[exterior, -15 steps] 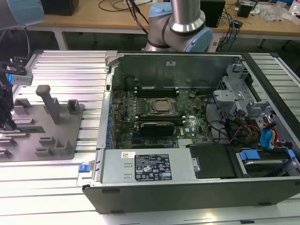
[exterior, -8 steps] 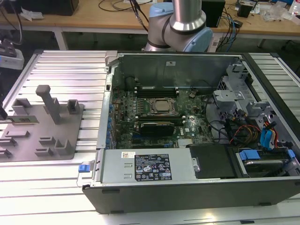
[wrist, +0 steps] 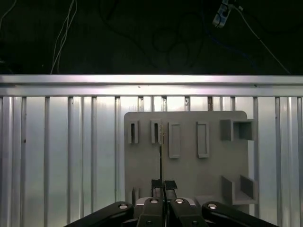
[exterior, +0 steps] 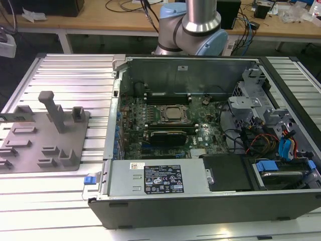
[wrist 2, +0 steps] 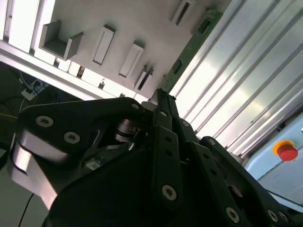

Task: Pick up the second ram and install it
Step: 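Pick up the second ram and move it above second insertion slot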

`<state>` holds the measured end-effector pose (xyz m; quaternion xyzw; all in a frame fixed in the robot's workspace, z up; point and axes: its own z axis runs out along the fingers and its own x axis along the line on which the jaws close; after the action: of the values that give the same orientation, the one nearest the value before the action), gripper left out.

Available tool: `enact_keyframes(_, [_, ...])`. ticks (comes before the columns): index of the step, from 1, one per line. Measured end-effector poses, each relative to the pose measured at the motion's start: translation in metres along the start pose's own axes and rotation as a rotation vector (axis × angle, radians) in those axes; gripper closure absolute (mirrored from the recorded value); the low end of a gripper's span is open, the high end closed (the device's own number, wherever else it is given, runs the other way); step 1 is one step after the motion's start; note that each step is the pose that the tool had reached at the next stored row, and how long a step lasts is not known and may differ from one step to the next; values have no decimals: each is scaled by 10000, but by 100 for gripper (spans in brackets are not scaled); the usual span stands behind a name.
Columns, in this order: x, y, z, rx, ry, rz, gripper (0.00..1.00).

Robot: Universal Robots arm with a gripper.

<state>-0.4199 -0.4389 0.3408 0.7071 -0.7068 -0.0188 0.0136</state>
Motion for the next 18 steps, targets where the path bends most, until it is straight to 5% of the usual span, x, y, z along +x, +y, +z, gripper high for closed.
enact_keyframes(6, [-2,9,-211,0,0,0,91])
enact_keyframes(18, [-7,34,-823,0,-1,0,91])
